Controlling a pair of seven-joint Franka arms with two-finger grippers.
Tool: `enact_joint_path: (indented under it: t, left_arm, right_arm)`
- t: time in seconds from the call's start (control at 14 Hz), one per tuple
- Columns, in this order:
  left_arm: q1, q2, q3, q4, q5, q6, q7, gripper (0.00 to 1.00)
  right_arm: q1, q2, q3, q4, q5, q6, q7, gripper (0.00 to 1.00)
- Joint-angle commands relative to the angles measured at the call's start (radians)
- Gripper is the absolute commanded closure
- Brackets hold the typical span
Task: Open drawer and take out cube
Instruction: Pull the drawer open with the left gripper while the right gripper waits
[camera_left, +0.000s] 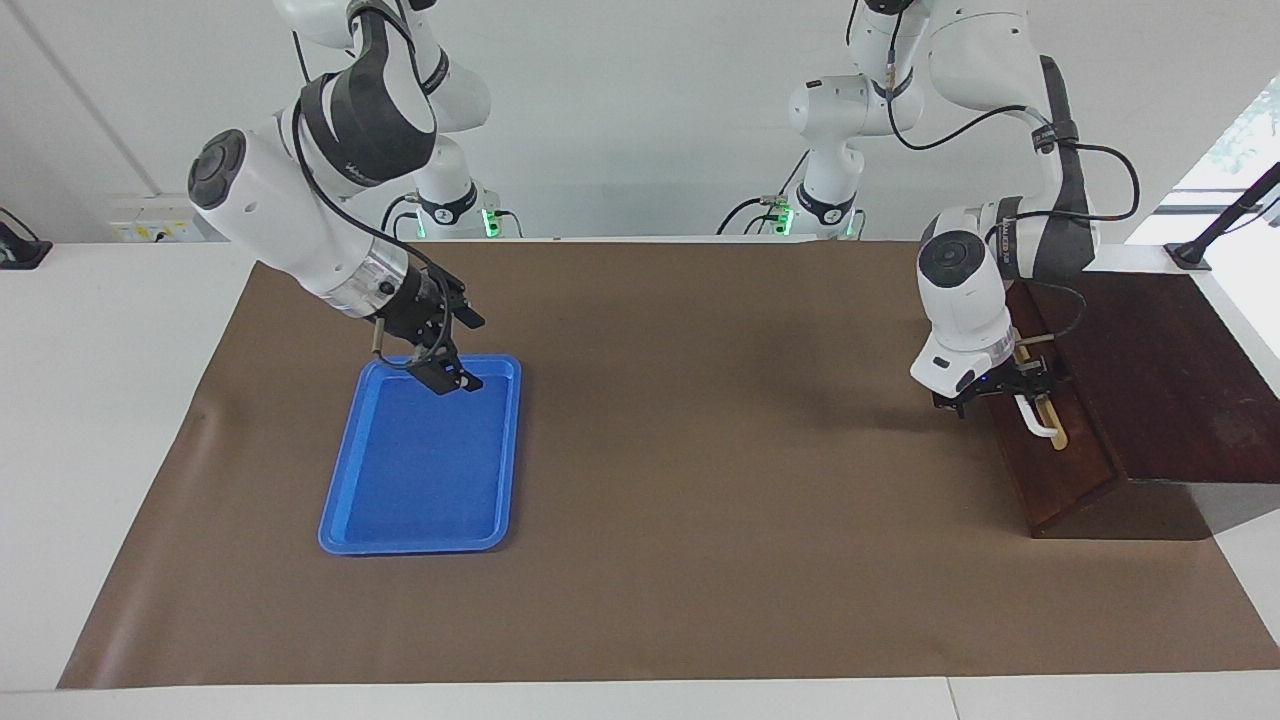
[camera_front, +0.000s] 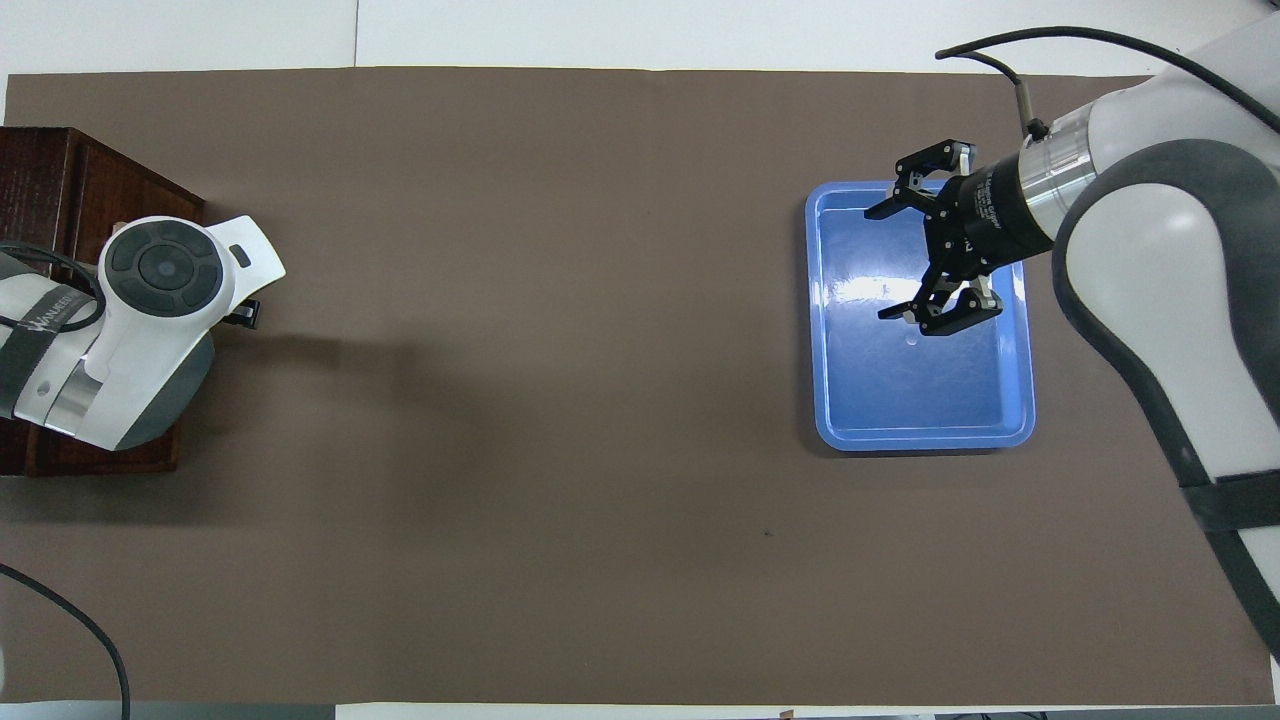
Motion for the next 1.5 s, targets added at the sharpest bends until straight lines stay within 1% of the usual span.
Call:
enact_joint_path:
  t: [0.0, 0.14, 0.29, 0.43, 0.64, 1.0, 1.07, 1.29, 1.43]
  left_arm:
    - [-0.089, 0.033, -0.001, 0.023, -0.050, -0.024, -0.043, 0.00]
    - [-0.141, 0.035, -0.001, 0.041, -0.134, -0.051, -0.082, 0.00]
    - [-0.176, 0.035, -0.001, 0.043, -0.168, -0.058, -0.150, 0.00]
    - [-0.216, 0.035, -0.001, 0.056, -0.211, -0.076, -0.180, 0.00]
    - [-0.248, 0.035, -0.001, 0.070, -0.241, -0.101, -0.198, 0.00]
    - [-0.236, 0.035, 0.002, 0.069, -0.239, -0.111, -0.200, 0.00]
    - [-0.232, 0.035, 0.002, 0.084, -0.241, -0.122, -0.200, 0.00]
    - [-0.213, 0.036, 0.001, 0.203, -0.244, -0.240, -0.188, 0.00]
    - [-0.213, 0.038, 0.002, 0.259, -0.306, -0.292, -0.192, 0.00]
  right_arm:
    - [0.044, 0.018, 0.004, 0.006, 0.020, 0.039, 0.033, 0.00]
    - [0.078, 0.018, 0.004, -0.004, 0.023, 0.072, 0.033, 0.00]
    - [0.088, 0.020, 0.004, -0.018, 0.028, 0.089, 0.033, 0.00]
    - [0.089, 0.009, 0.004, -0.047, 0.051, 0.094, 0.029, 0.00]
    - [0.089, 0.006, 0.004, -0.055, 0.051, 0.088, 0.023, 0.00]
    - [0.089, -0.006, 0.004, -0.079, 0.052, 0.088, 0.013, 0.00]
    - [0.090, -0.006, 0.004, -0.079, 0.052, 0.086, 0.013, 0.00]
    - [0.093, -0.008, 0.004, -0.079, 0.049, 0.091, -0.012, 0.00]
    - [0.095, -0.006, 0.002, -0.079, 0.042, 0.086, -0.084, 0.00]
